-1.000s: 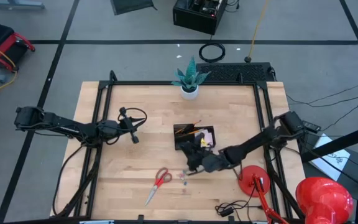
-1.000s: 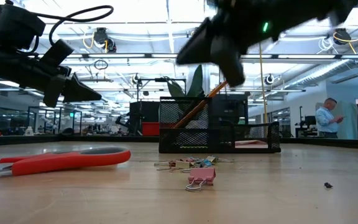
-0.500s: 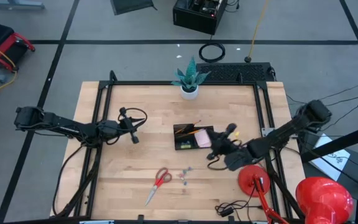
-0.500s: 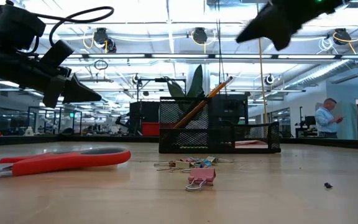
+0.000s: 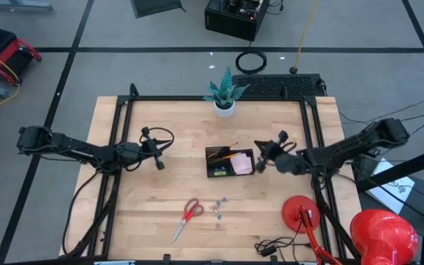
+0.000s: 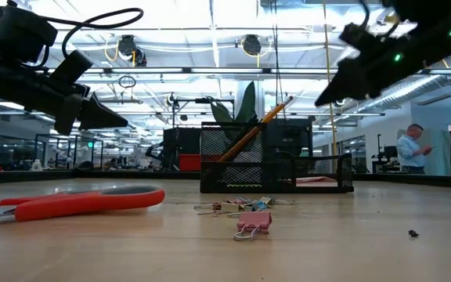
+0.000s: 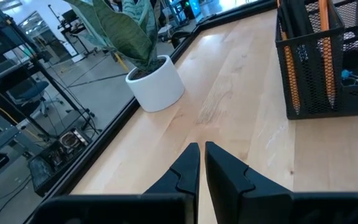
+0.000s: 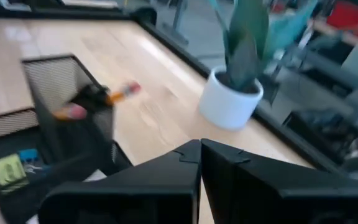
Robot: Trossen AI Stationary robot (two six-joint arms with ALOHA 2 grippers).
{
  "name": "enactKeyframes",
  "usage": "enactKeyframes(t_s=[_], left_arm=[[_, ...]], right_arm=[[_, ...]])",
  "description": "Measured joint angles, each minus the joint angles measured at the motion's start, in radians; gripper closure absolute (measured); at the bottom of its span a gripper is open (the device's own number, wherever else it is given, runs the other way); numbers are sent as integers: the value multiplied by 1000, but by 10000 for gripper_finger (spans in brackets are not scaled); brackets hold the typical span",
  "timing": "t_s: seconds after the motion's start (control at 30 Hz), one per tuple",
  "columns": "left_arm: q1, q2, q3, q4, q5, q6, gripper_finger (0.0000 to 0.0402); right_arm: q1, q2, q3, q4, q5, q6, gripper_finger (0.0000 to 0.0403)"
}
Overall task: Pick and place office supplies into organizer
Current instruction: Adjust the desk organizer
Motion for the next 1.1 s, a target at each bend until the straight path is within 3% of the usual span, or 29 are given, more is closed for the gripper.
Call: enactKeyframes(t_s=[0.47,0.6,1.1], left_arm=[[0,0,0,1,0,17,371],[0,0,0,8,0,17,371],[0,0,0,11,-1,19,371]], right_arm=[[-333,61,-59,78,-334,53,403],[-359,129,-59,137,-408,51,403],[-360,268,-59,164,-512,61,403]])
